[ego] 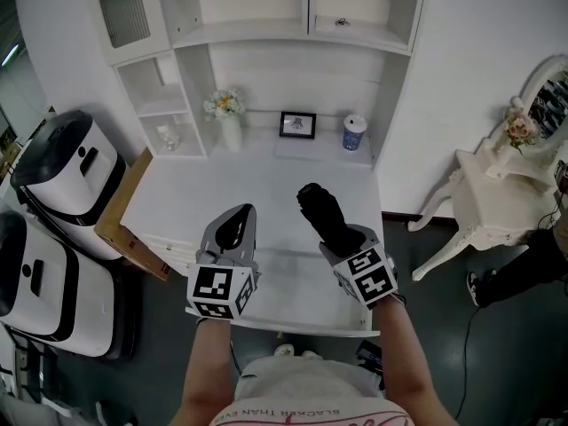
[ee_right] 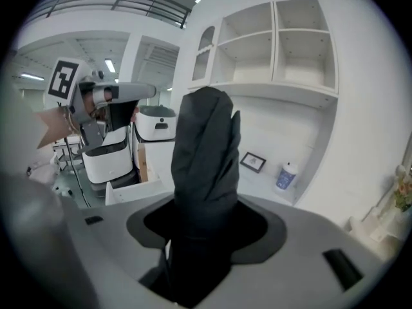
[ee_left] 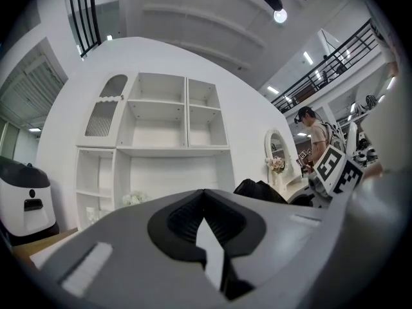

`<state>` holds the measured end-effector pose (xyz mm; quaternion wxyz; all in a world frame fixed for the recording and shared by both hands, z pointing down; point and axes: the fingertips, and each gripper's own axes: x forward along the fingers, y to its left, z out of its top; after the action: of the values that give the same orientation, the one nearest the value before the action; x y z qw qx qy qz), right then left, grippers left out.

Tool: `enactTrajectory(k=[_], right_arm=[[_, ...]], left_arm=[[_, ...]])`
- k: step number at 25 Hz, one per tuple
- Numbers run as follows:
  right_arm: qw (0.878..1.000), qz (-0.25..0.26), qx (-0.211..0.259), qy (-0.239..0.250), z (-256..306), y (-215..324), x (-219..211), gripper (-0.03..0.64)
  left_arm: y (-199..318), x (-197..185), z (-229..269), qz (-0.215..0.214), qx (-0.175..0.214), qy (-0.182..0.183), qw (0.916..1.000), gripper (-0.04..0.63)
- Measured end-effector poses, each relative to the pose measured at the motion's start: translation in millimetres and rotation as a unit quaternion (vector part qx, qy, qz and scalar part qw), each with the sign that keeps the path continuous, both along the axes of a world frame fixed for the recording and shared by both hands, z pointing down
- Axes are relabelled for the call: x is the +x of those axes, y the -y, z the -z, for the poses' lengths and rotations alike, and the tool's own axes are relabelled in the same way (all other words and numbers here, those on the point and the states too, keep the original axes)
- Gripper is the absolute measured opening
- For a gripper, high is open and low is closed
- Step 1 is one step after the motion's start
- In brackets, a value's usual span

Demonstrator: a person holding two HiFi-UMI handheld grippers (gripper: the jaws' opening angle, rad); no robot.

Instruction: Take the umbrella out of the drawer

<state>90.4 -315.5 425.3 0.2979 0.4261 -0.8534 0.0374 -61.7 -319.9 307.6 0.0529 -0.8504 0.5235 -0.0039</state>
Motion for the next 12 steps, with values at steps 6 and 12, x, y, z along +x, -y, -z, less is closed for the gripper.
enactTrajectory(k=[6, 12], right_arm=[[0.998, -0.030, 0.049, 0.030, 38, 2, 12, 0.238], [0.992, -0.053, 0.098, 0.056, 70, 4, 20, 0.238]], left_arm=[[1, 2, 8, -0.004, 0.009, -0.001, 1.0000, 0.009], [4, 1, 15, -0.002, 0.019, -0.004, 0.9998, 0.009]])
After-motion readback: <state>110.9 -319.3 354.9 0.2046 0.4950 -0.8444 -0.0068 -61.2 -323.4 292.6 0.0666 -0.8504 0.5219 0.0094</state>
